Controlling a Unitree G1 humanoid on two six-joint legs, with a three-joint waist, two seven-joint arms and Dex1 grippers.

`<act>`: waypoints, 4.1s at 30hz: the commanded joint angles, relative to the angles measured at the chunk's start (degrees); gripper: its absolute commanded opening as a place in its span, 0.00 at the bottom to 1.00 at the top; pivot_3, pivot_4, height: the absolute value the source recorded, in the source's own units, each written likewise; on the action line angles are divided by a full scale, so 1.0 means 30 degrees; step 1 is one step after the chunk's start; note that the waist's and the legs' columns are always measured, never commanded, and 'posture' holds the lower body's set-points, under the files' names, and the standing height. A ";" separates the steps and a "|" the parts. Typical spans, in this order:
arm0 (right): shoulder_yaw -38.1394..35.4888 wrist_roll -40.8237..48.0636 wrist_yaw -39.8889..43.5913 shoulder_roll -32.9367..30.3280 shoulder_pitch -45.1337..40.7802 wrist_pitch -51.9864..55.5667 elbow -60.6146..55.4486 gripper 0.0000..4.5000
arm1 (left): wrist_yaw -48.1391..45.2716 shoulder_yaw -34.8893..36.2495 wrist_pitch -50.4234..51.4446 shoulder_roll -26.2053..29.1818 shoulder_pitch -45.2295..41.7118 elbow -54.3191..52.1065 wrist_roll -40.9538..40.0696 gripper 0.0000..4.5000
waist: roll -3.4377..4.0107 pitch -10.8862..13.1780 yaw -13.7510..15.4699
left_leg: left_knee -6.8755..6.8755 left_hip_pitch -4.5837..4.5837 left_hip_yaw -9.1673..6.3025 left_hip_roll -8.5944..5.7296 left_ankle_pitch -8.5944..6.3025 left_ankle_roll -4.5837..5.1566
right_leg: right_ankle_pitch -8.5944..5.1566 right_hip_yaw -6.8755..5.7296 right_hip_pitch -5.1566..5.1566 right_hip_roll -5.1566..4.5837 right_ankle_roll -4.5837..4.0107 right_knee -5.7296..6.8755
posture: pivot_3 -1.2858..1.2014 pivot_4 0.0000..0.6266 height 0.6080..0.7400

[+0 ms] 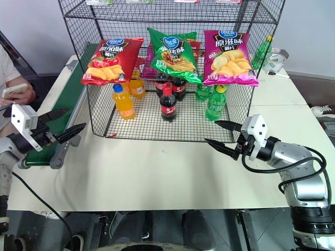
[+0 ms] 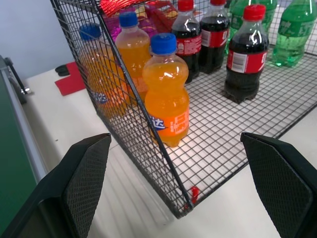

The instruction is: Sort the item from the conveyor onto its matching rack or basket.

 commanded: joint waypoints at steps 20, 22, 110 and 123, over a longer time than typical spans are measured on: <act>0.0484 -0.0634 0.0301 0.0228 -0.0960 -0.2253 0.1401 0.79 | -0.0475 -0.0692 -0.1512 0.0181 -0.2123 0.1406 0.0712 1.00 | 0.0000 0.0000 0.0009 | 0.0009 -0.0001 0.0002 -0.0004 0.0000 0.0000 | 0.0001 -0.0004 -0.0001 0.0003 0.0002 0.0007 | 0.52 0.24 0.99; 0.0423 -0.0649 0.0368 0.0189 -0.1036 -0.2443 0.1619 0.79 | -0.0558 -0.0862 -0.1668 0.0109 -0.2454 0.1635 0.0840 1.00 | 0.0000 0.0000 0.0009 | 0.0009 0.0000 0.0002 -0.0004 0.0000 0.0000 | 0.0001 -0.0005 -0.0001 0.0007 0.0003 0.0009 | 0.52 0.24 0.99; 0.0961 -0.2076 0.0796 0.0015 -0.3684 -0.3717 0.5608 0.79 | -0.1054 -0.0743 0.0474 -0.0835 -0.0143 0.0558 -0.0531 1.00 | 0.0004 -0.0004 0.0339 | 0.0056 -0.0001 0.0014 0.0008 -0.0002 0.0005 | 0.0002 0.0009 -0.0018 0.0013 0.0005 0.0057 | 0.52 0.24 0.99; 0.0984 -0.2109 0.0594 -0.0127 -0.3232 -0.3306 0.4858 0.79 | -0.0872 -0.0587 -0.1251 -0.0653 -0.0359 0.1312 0.0028 1.00 | 0.0004 -0.0003 0.0337 | 0.0050 -0.0001 0.0014 0.0009 -0.0002 0.0006 | 0.0002 0.0009 -0.0020 0.0012 0.0005 0.0054 | 0.52 0.24 0.99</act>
